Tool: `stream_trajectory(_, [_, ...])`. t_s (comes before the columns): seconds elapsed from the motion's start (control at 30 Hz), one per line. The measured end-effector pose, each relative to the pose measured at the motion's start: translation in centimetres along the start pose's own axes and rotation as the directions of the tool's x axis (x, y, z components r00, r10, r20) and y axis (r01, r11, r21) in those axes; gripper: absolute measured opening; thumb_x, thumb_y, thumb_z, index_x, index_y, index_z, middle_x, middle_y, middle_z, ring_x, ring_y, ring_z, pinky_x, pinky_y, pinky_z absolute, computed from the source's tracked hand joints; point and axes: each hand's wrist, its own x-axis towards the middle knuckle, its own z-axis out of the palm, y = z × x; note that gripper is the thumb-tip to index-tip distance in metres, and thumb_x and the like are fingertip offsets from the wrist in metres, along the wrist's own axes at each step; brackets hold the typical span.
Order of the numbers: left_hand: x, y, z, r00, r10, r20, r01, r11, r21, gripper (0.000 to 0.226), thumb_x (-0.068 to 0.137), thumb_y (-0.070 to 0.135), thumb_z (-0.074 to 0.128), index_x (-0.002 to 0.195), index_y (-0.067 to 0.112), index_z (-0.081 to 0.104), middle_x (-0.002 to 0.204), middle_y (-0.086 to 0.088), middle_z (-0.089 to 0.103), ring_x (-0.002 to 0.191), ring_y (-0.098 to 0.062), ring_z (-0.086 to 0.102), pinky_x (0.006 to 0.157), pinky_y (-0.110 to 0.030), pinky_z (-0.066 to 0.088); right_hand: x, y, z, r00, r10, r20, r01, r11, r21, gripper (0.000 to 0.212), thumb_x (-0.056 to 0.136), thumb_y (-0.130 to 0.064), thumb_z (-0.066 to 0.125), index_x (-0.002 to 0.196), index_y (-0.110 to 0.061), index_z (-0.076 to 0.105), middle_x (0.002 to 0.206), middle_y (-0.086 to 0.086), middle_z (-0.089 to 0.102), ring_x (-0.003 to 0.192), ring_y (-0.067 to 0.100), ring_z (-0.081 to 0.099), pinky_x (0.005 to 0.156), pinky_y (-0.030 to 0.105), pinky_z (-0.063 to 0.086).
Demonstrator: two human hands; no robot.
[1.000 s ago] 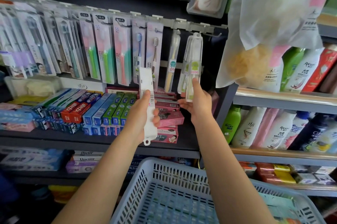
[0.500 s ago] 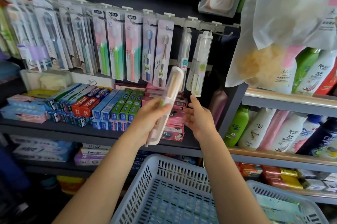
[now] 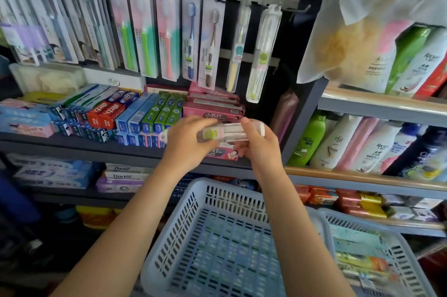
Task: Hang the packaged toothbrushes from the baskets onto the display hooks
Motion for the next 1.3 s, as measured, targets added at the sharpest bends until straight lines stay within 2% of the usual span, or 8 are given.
stream_trajectory(0.13, [-1.8, 0.7, 0.9, 0.923, -0.081, -0.375, 0.006, 0.980, -0.198, 0.019, 0.086, 0.035, 0.075, 0.097, 0.020, 0.071, 0.101, 0.008, 0.068, 0.098, -0.009, 0.061, 0.090, -0.028, 0.045, -0.9, 1.4, -0.5, 0.983, 0.185, -0.002, -0.168, 0.901, 0.401, 0.020, 0.101, -0.025, 0.063, 0.108, -0.007, 0.061, 0.102, 0.016, 0.075, 0.090, 0.026, 0.076, 0.079, 0.031, 0.062])
stream_trajectory(0.27, [-2.3, 2.3, 1.9, 0.943, -0.322, 0.080, 0.313, 0.785, -0.535, 0.029, 0.089, 0.049, 0.070, 0.098, 0.021, 0.070, 0.089, 0.011, 0.075, 0.081, 0.002, 0.070, 0.078, -0.027, 0.057, -2.2, 2.5, 0.0, 0.950, 0.272, 0.151, -0.305, 0.721, 0.622, 0.034, 0.104, -0.025, 0.055, 0.116, 0.006, 0.062, 0.110, 0.025, 0.073, 0.096, 0.026, 0.075, 0.082, 0.029, 0.062])
stream_trajectory(0.37, [-1.1, 4.1, 2.2, 0.963, -0.259, 0.071, 0.248, 0.756, -0.606, 0.015, 0.094, 0.028, 0.069, 0.102, 0.015, 0.068, 0.089, 0.009, 0.073, 0.074, 0.010, 0.067, 0.064, -0.010, 0.049, -2.1, 3.0, -0.2, 0.941, 0.262, 0.215, -0.337, 0.791, 0.511, 0.045, 0.103, -0.035, 0.053, 0.129, 0.001, 0.062, 0.117, 0.018, 0.073, 0.098, 0.022, 0.075, 0.078, 0.029, 0.061])
stream_trajectory(0.5, [2.1, 5.9, 1.5, 0.978, -0.170, 0.121, 0.208, 0.837, -0.506, 0.008, 0.092, 0.037, 0.070, 0.095, 0.030, 0.069, 0.096, 0.002, 0.076, 0.087, -0.009, 0.071, 0.079, -0.032, 0.056, -0.9, 1.6, -2.0, 0.973, 0.130, 0.193, -0.172, 0.959, 0.224, 0.052, 0.091, -0.045, 0.060, 0.120, -0.002, 0.065, 0.104, 0.011, 0.073, 0.095, 0.022, 0.073, 0.091, 0.041, 0.059])
stream_trajectory(0.67, [6.0, 9.4, 1.1, 0.985, -0.068, 0.161, 0.142, 0.852, -0.505, 0.012, 0.089, 0.041, 0.074, 0.086, 0.030, 0.072, 0.089, 0.006, 0.075, 0.069, 0.008, 0.065, 0.068, -0.010, 0.049, 0.3, -2.0, -2.7, 0.972, -0.009, 0.233, -0.013, 0.996, 0.093, 0.046, 0.101, -0.045, 0.053, 0.117, -0.002, 0.056, 0.091, 0.015, 0.063, 0.068, 0.024, 0.069, 0.057, 0.032, 0.053])
stream_trajectory(0.77, [7.6, 11.0, 1.7, 0.978, -0.103, 0.181, 0.190, 0.793, -0.579, 0.012, 0.091, 0.039, 0.072, 0.083, 0.031, 0.071, 0.084, 0.010, 0.073, 0.074, 0.003, 0.064, 0.065, -0.009, 0.048, 1.6, -3.7, -2.3, 0.983, -0.086, 0.161, 0.070, 0.993, 0.100, 0.036, 0.105, -0.044, 0.049, 0.107, -0.008, 0.054, 0.078, 0.008, 0.063, 0.055, 0.023, 0.058, 0.047, 0.027, 0.045])
stream_trajectory(0.97, [9.4, 12.2, 2.2, 0.960, -0.140, 0.242, 0.272, 0.663, -0.697, 0.022, 0.090, 0.040, 0.073, 0.103, 0.024, 0.078, 0.086, 0.001, 0.076, 0.076, -0.015, 0.066, 0.086, -0.042, 0.050, 4.5, -6.6, -1.3, 0.991, -0.129, 0.040, 0.122, 0.981, 0.151, 0.041, 0.105, -0.044, 0.050, 0.111, -0.003, 0.057, 0.069, 0.005, 0.062, 0.046, 0.019, 0.049, 0.045, 0.029, 0.039])
stream_trajectory(1.3, [10.9, 11.9, 2.4, 0.971, -0.147, 0.190, 0.238, 0.696, -0.677, 0.015, 0.094, 0.033, 0.069, 0.094, 0.021, 0.077, 0.096, -0.010, 0.077, 0.085, -0.017, 0.072, 0.081, -0.032, 0.055, 5.6, -6.5, -0.5, 0.992, -0.129, 0.002, 0.127, 0.980, 0.151, 0.038, 0.105, -0.045, 0.049, 0.107, -0.009, 0.058, 0.065, 0.001, 0.060, 0.043, 0.016, 0.047, 0.042, 0.027, 0.037])
